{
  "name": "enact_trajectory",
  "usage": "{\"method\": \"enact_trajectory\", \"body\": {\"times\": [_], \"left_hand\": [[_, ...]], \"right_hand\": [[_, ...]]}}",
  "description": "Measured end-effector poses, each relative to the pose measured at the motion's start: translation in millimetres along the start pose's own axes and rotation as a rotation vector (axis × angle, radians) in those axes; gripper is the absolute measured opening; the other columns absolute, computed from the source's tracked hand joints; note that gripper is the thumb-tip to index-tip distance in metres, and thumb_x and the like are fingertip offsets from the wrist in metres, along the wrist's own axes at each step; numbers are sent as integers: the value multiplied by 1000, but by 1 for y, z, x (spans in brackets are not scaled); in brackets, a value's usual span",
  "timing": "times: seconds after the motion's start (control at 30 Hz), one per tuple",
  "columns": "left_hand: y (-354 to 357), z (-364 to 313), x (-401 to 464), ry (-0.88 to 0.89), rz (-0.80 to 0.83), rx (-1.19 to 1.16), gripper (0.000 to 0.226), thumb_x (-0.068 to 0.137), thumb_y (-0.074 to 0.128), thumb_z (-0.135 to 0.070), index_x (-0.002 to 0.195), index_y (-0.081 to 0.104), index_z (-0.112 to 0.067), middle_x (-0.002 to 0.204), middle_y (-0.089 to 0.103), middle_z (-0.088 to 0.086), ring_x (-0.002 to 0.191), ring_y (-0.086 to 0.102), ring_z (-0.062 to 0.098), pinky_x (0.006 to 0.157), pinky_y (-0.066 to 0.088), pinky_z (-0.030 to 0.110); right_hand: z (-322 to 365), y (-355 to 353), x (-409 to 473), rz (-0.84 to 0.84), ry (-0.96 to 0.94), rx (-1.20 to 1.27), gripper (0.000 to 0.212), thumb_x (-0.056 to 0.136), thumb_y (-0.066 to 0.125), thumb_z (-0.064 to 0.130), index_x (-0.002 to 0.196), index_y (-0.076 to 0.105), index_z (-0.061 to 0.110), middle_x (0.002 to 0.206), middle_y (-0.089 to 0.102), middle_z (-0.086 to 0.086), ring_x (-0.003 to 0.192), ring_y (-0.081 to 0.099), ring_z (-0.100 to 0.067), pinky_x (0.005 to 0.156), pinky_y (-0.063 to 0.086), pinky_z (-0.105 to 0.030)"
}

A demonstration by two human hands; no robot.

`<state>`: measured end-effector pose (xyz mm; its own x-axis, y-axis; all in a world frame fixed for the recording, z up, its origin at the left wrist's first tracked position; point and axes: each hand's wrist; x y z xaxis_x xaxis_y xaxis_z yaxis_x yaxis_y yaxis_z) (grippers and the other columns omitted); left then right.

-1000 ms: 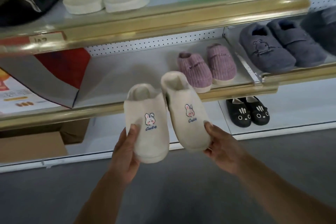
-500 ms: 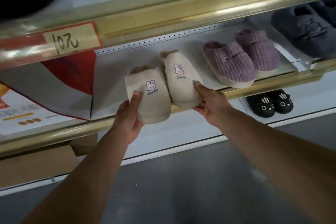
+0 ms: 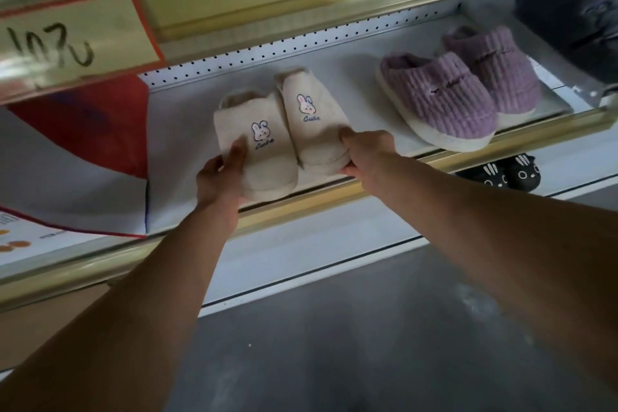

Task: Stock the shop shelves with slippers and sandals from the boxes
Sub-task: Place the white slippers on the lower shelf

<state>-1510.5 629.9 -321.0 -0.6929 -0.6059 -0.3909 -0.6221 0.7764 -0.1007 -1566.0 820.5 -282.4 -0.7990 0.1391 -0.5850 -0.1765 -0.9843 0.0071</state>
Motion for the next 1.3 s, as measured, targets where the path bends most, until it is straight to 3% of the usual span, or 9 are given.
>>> {"method": "enact_trajectory", "body": {"times": [0.13,0.23,0.33,0.43,0.5,0.6,0.7,0.8,1.3], "left_hand": [[-3,-1,7,109,-70,164,60,71,74,-60,109,69,-13,100,71,5,88,67,21,88,56,42],[-7,0,10,113,-91,332,72,62,67,-67,113,66,-17,115,64,11,101,63,27,93,52,44],[-11,-6,2,168,-231,409,52,78,70,-44,121,55,-18,127,48,13,114,52,31,100,45,40],[-10,-17,-30,275,-280,269,37,85,65,-25,120,58,-14,116,59,10,102,58,25,84,43,28],[-3,-23,-64,269,-195,96,27,84,64,-21,111,64,-17,99,66,7,85,64,22,72,46,35],[19,-22,-119,106,-18,-41,16,91,58,-14,104,64,-19,88,67,2,64,59,14,56,39,28],[49,-10,-165,-49,160,-66,9,95,58,-23,101,64,-20,84,68,-2,65,60,11,59,39,26],[85,7,-199,-186,256,-79,8,94,59,-27,98,65,-21,84,70,-3,68,62,12,60,41,25],[328,53,-432,-433,625,125,7,92,61,-21,96,64,-17,79,67,-1,67,58,13,57,40,26]], "right_hand": [[-10,6,15,-65,-59,-149,37,87,64,24,115,55,2,108,63,-16,96,63,-35,89,54,-45],[-12,6,16,-74,-131,-258,15,87,54,15,100,60,12,95,59,-9,86,55,-26,77,43,-30],[-14,-2,11,-62,-224,-366,28,81,52,11,100,65,25,106,58,-5,91,51,-29,76,39,-25],[-21,-23,-15,-39,-295,-251,36,86,48,4,114,64,20,114,60,-1,92,58,-18,65,44,-17],[-31,-43,-35,-19,-331,-189,35,88,45,1,111,66,18,107,63,1,85,57,-14,69,48,-21],[-45,-81,-56,-19,-304,-111,25,92,48,6,99,68,19,95,63,1,77,62,-12,69,51,-27],[-52,-129,-69,-30,-233,-63,22,94,47,7,97,68,15,89,65,-3,61,61,-9,52,46,-19],[-57,-182,-76,-68,-180,24,26,93,44,3,96,68,15,83,66,-5,57,60,-11,47,43,-19],[-45,-521,-129,-332,-104,229,22,96,45,0,102,64,9,74,63,-8,59,55,-18,54,38,-26]]}}
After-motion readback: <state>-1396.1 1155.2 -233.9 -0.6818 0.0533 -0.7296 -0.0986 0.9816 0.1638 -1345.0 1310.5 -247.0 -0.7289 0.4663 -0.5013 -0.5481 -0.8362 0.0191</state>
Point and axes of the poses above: each hand's wrist, its own x-axis towards the middle knuckle, its own y-axis out of the palm, z = x × y
